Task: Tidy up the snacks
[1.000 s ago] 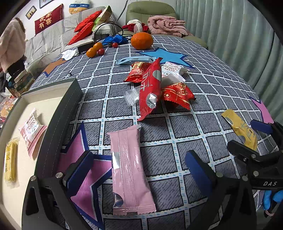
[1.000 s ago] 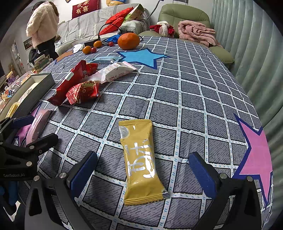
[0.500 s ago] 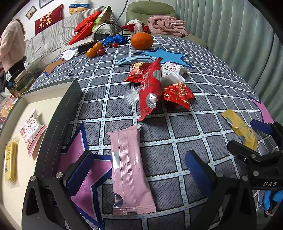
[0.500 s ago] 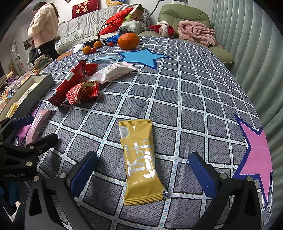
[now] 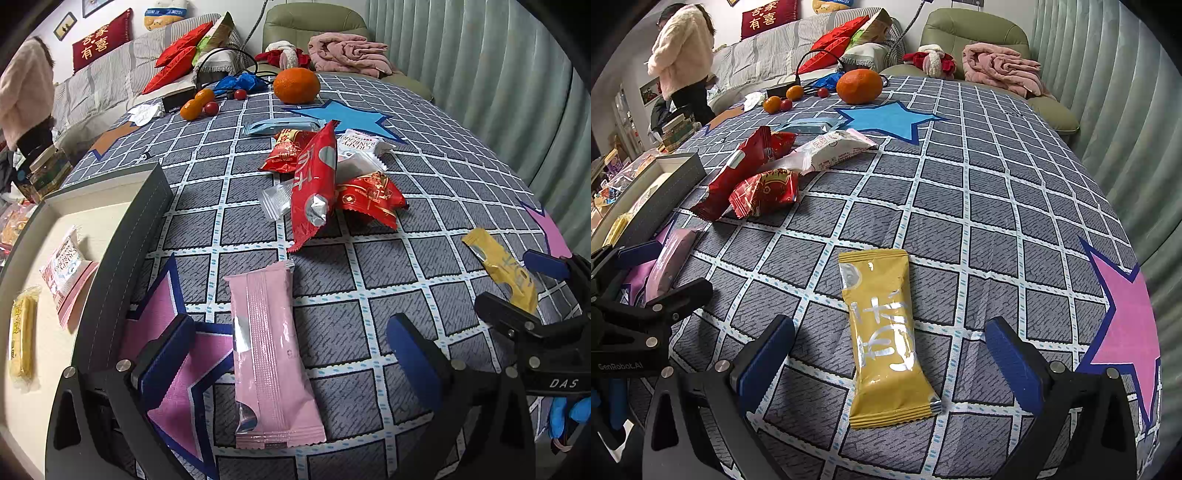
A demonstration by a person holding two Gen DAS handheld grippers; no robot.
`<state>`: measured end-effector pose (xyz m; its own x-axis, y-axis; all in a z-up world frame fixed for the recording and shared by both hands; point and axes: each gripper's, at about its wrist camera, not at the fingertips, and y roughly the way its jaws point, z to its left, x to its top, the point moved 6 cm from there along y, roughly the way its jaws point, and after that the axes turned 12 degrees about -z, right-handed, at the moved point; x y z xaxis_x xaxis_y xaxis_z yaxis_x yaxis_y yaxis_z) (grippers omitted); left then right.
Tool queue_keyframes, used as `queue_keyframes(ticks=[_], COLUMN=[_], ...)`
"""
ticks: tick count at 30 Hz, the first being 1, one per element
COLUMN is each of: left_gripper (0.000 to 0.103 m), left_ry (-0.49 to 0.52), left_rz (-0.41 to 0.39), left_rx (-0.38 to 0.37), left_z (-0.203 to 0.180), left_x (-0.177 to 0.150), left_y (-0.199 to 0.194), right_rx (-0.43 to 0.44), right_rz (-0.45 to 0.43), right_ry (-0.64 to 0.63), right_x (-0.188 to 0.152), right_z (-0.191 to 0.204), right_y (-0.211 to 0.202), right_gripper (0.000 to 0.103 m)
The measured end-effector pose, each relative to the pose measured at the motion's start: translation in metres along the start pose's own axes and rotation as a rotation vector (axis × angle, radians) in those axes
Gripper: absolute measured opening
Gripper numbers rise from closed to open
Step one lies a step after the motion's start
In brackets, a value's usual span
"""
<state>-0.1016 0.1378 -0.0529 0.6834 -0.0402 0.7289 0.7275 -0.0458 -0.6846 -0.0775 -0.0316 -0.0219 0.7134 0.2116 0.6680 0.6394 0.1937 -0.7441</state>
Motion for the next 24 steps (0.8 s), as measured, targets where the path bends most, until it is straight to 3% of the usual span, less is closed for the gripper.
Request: queue_keyframes(ticks=[24], left_gripper=[0.103], left_ry=[0.001], left_rz=[0.003], left_rx=[0.000], left_z=[0.0000], left_x=[-0.0007], left_y=[0.0000], right_rx=[-0.002], right_rz=[0.004], right_ry=[0.001], right_x=[0.0006], right_z=[0.0001], right_y=[0.0014], right_gripper=[0.103])
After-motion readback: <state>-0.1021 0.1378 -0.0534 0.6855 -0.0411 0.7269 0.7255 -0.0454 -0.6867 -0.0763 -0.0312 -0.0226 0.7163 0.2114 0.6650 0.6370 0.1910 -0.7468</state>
